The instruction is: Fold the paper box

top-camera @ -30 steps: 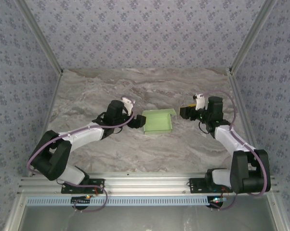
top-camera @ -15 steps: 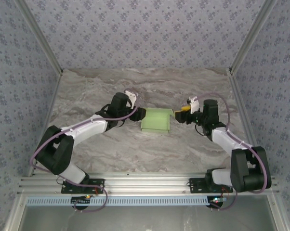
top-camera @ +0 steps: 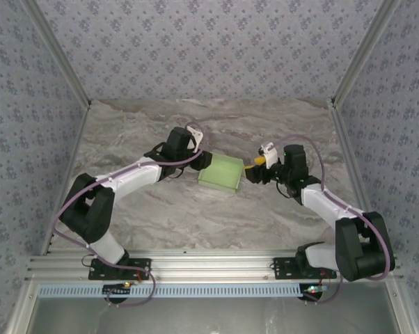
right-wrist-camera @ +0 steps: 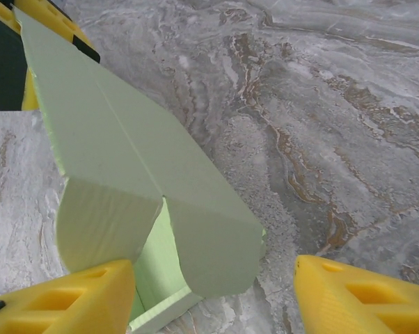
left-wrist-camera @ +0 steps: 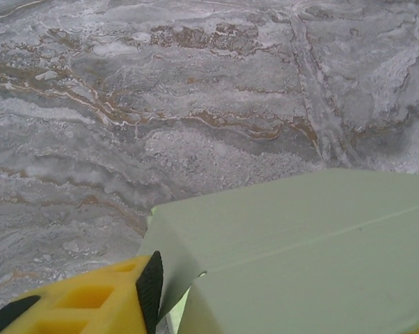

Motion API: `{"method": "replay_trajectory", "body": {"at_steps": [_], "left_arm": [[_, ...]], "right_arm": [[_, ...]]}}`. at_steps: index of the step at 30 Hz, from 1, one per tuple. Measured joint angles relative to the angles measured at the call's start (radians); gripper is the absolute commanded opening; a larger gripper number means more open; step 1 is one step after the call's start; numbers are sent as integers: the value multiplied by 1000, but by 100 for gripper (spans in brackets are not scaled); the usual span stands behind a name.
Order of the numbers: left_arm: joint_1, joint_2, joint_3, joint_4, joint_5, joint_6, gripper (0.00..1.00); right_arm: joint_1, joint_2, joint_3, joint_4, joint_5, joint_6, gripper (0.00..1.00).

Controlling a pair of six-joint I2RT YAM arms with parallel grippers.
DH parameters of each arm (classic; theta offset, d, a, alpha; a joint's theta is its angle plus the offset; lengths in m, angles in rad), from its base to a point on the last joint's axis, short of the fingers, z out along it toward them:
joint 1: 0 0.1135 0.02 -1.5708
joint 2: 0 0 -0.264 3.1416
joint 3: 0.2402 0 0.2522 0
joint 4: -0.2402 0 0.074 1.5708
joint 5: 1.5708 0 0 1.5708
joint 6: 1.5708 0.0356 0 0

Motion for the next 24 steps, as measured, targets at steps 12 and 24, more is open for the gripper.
{"method": "replay_trajectory", "body": {"at_steps": [12, 24], "left_arm": [[13, 21, 61, -89, 2, -1, 28], [23, 66, 114, -145, 5, -2, 23]], "right_arm": [[34, -93, -20, -70, 112, -9, 65], [115, -108, -23, -164, 97, -67, 66]]}}
